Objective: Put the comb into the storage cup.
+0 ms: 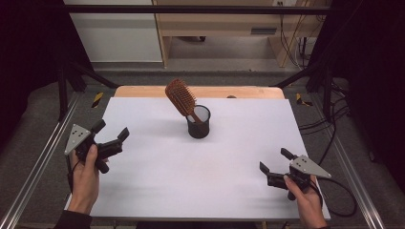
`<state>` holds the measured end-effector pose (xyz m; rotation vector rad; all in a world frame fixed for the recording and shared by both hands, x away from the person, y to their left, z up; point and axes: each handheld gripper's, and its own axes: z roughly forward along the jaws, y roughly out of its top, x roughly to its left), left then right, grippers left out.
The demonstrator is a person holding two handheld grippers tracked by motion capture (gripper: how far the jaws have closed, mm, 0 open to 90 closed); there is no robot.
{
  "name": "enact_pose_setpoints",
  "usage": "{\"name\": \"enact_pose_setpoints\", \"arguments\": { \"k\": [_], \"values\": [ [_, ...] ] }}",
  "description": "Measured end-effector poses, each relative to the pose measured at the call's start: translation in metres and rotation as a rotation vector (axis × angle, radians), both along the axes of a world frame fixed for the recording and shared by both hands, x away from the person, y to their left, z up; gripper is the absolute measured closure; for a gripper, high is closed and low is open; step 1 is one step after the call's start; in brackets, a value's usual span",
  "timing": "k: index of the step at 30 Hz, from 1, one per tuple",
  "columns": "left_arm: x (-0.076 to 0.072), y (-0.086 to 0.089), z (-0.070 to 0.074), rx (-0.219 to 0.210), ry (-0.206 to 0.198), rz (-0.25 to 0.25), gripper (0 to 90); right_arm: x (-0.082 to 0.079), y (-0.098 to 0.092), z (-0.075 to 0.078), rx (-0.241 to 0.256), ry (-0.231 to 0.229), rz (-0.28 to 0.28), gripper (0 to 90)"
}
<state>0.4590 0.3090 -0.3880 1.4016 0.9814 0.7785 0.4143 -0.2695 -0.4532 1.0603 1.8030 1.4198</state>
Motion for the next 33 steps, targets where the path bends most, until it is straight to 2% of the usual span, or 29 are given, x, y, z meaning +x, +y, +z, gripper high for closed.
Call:
{"name": "enact_pose_setpoints", "arguments": {
  "k": [7,12,22,25,33],
  "values": [
    [-0.015,0.004,-0.012,0.009,0.005,0.000,2.6,0.001,-0.006,-0.001,0.034,-0.020,-0.012,5.1],
    [-0.023,0.007,-0.024,0.035,0.014,0.000,2.6,0.001,-0.007,-0.002,0.041,-0.034,-0.008,5.0],
    [-0.030,0.015,-0.036,0.034,0.025,-0.003,2.6,0.001,-0.005,-0.004,0.037,-0.025,-0.005,5.0],
    [-0.032,0.018,-0.038,0.020,0.023,-0.002,2.6,0.001,-0.006,-0.005,0.035,-0.022,-0.007,5.0],
    [-0.036,0.019,-0.045,0.013,0.028,-0.014,2.6,0.001,-0.005,-0.006,0.029,-0.025,-0.001,4.9]
  ]
}}
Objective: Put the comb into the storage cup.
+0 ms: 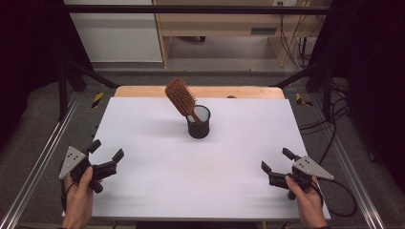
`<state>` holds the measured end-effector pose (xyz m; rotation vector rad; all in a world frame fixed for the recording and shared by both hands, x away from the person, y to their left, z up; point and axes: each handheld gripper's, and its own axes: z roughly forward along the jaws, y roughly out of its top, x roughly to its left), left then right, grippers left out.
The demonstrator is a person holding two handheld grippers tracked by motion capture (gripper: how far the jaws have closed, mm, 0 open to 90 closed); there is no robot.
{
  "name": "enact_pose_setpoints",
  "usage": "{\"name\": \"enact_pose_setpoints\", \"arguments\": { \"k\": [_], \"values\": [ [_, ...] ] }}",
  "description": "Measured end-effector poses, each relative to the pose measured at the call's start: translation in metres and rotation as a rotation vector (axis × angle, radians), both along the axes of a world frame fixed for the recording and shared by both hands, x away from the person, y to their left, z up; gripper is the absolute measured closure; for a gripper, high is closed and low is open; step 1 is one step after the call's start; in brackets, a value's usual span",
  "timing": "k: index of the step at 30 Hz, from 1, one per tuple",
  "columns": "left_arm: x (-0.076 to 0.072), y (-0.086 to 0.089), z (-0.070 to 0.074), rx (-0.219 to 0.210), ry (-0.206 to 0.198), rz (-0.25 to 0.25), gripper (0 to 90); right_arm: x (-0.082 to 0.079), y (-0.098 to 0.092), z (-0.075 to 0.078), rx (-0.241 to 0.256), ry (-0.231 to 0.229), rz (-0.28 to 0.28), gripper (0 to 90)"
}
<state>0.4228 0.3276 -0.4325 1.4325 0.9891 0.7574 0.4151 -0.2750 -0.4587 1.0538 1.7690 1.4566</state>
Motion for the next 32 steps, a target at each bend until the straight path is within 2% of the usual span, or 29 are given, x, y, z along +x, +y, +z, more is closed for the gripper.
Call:
{"name": "enact_pose_setpoints", "arguments": {
  "k": [10,15,19,21,27,32],
  "values": [
    [-0.003,-0.003,-0.006,-0.008,-0.011,-0.019,2.5,-0.001,0.004,-0.001,-0.021,-0.017,0.025,4.7],
    [-0.007,-0.007,-0.006,-0.014,-0.033,-0.019,2.6,0.001,0.008,-0.002,-0.027,-0.020,0.037,4.7],
    [-0.012,-0.013,-0.006,0.007,-0.048,-0.028,2.6,0.002,0.013,-0.003,-0.030,-0.022,0.054,4.6],
    [-0.016,-0.015,-0.005,0.027,-0.069,-0.019,2.7,0.003,0.015,-0.003,-0.033,-0.022,0.061,4.6],
    [-0.019,-0.023,-0.004,0.037,-0.085,-0.036,2.6,0.003,0.021,-0.003,-0.040,-0.035,0.091,4.4],
    [-0.023,-0.032,-0.002,0.051,-0.102,-0.044,2.6,0.001,0.022,0.000,-0.029,-0.050,0.092,4.1]
  ]
}}
